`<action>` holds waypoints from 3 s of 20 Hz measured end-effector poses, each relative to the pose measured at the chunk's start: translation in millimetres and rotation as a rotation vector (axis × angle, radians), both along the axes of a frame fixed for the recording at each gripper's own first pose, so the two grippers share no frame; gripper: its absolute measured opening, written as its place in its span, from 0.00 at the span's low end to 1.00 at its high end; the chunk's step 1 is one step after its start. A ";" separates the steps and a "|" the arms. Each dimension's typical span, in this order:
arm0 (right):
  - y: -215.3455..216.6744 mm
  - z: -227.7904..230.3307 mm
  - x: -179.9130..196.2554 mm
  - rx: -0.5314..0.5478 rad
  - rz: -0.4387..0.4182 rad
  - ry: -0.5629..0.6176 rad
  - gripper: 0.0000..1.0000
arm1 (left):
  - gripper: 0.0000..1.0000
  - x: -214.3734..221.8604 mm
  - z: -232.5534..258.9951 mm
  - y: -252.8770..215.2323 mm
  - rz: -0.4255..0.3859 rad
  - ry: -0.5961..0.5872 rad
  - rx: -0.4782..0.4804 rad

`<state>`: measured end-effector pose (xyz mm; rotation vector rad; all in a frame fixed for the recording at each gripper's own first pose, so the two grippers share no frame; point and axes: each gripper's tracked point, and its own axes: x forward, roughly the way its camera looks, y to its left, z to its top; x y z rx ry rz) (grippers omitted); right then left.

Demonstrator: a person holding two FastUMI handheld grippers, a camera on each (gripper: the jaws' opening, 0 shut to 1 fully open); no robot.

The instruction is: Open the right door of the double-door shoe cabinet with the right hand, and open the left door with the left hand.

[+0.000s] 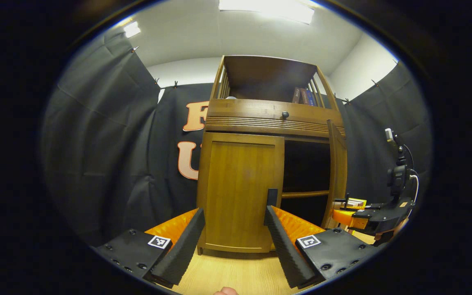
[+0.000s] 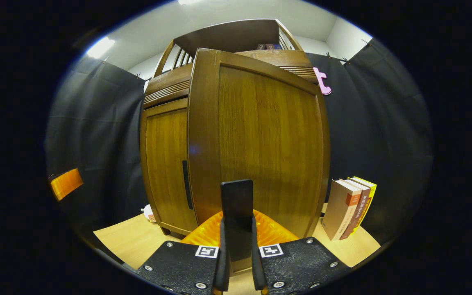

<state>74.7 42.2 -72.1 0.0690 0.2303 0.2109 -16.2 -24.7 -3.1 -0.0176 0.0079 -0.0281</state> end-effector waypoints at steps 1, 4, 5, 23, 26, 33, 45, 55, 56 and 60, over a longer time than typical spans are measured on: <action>-7.6 0.5 -6.2 -0.002 -0.005 0.002 0.22 | 0.92 1.0 -1.1 -5.6 -0.010 0.003 -0.001; -30.3 2.9 -22.7 -0.016 -0.042 -0.002 0.22 | 0.92 2.6 -4.0 -17.7 -0.038 0.011 0.003; -40.3 3.4 -28.1 -0.027 -0.061 0.000 0.27 | 0.94 3.3 -4.1 -21.1 -0.043 0.010 0.002; -174.4 8.3 -64.8 -0.022 -0.278 -0.009 0.05 | 0.92 -0.2 -13.5 -58.5 -0.101 0.029 -0.018; -184.7 7.9 -63.5 -0.014 -0.228 -0.012 0.00 | 0.94 -0.2 -13.7 -57.9 -0.095 0.032 -0.023; -217.4 5.7 -58.7 0.016 -0.097 -0.009 0.00 | 0.92 -0.7 -17.7 -47.4 -0.052 0.043 -0.026; -231.0 -11.0 -71.1 0.036 -0.060 0.023 0.06 | 0.92 4.5 -18.9 -45.3 -0.026 0.044 -0.049; -220.5 24.5 -125.7 0.084 -0.168 -0.023 0.05 | 0.92 11.9 -39.3 -44.9 -0.034 0.077 -0.030; -216.0 28.0 -127.2 0.081 -0.171 -0.030 0.05 | 0.92 13.3 -39.5 -44.0 -0.035 0.074 -0.026; -196.2 27.1 -127.9 0.012 -0.142 -0.025 0.51 | 0.96 23.7 -42.0 -41.7 -0.025 0.073 0.000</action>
